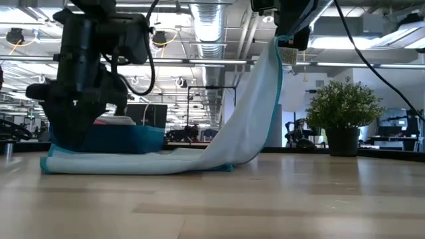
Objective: Fold microfiber towels
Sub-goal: Fold the blue cloth
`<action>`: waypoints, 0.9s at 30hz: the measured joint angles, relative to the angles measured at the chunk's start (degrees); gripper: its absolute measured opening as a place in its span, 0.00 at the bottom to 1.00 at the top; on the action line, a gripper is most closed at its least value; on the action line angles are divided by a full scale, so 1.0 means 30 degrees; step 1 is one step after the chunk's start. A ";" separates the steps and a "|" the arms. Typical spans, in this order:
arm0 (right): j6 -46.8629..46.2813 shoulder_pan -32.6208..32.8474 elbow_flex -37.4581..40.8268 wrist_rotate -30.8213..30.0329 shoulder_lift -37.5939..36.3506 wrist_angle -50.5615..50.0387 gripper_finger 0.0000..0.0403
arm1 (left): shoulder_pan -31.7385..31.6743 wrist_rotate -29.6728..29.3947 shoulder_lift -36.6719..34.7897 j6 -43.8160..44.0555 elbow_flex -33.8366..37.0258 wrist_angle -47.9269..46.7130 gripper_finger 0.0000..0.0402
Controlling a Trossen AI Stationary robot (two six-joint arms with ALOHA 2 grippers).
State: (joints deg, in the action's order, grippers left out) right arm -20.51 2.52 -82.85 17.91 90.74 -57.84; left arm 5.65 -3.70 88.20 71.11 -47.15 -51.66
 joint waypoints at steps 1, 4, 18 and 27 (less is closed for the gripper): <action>0.0000 0.0000 0.0000 0.0000 0.0000 0.0000 0.01 | -0.0042 -0.0014 0.0000 0.0042 0.0141 -0.0004 0.37; 0.0000 0.0000 0.0000 0.0000 0.0000 -0.0005 0.01 | -0.0096 -0.0163 0.0000 0.0128 0.0282 -0.0098 0.37; 0.0000 -0.0007 0.0000 0.0007 0.0000 -0.0022 0.01 | -0.0088 -0.0841 0.0007 0.0019 0.0289 -0.0568 0.37; 0.0000 -0.0007 0.0000 0.0022 0.0000 -0.0087 0.01 | -0.0014 -0.0233 0.0015 -0.0318 0.0878 -0.0335 0.37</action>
State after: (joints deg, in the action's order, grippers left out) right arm -20.51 2.50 -82.85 17.98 90.74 -58.11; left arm 5.61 -4.39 88.25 70.16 -44.52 -52.66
